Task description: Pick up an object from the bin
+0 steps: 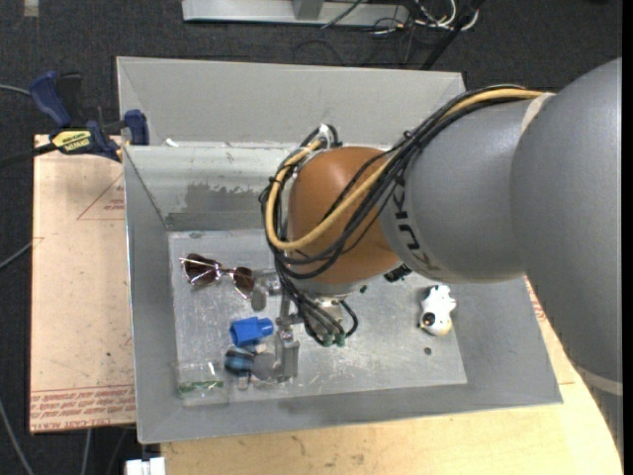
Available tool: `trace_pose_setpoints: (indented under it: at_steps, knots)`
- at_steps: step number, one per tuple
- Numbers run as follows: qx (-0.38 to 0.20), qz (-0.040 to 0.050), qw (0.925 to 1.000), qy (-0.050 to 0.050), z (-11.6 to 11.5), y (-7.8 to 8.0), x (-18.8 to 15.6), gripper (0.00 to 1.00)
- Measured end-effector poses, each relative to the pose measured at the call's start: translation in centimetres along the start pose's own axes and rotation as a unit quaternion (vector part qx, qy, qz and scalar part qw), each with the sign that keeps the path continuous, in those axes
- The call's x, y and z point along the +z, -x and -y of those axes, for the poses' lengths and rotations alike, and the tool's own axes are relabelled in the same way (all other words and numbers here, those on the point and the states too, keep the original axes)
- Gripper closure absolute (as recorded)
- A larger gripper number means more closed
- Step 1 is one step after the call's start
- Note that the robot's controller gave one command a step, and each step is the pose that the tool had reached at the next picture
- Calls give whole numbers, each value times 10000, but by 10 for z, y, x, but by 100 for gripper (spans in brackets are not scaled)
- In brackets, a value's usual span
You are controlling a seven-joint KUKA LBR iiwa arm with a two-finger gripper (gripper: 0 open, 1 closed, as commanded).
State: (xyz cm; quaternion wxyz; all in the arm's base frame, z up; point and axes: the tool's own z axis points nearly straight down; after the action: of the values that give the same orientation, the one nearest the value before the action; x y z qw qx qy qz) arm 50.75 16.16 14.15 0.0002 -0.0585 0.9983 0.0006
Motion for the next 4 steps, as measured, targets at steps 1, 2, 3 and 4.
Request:
trace_pose_setpoints:
  at_steps: [1,2,3,4]
  knots:
    - [519,1,9986,-4,4,7,30,0]
    - [-1229,9,9924,-10,3,27,69,100]
    - [-1228,8,9924,-10,3,27,69,100]
    - [-1225,9,9925,-9,4,27,68,100]
